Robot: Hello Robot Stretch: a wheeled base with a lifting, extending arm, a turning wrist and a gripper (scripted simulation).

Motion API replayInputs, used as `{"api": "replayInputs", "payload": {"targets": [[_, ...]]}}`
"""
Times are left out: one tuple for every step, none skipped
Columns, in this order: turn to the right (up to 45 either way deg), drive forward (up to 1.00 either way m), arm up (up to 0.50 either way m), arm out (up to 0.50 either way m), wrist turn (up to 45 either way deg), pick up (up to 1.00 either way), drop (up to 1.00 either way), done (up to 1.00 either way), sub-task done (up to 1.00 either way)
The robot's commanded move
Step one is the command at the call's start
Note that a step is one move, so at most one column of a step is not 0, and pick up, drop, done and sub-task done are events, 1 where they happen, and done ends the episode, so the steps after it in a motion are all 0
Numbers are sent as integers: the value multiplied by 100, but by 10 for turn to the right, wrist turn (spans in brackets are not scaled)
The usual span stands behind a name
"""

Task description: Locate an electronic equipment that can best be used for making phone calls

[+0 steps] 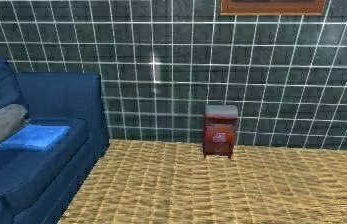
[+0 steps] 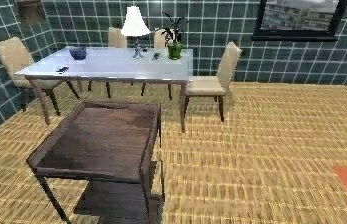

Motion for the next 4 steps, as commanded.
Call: {"api": "replayInputs", "payload": {"targets": [[0, 75, 0, 0, 0, 0, 0, 0, 0], [450, 0, 0, 0, 0, 0, 0, 0, 0], [150, 0, 0, 0, 0, 0, 0, 0, 0], [0, 40, 0, 0, 0, 0, 0, 0, 0]]}}
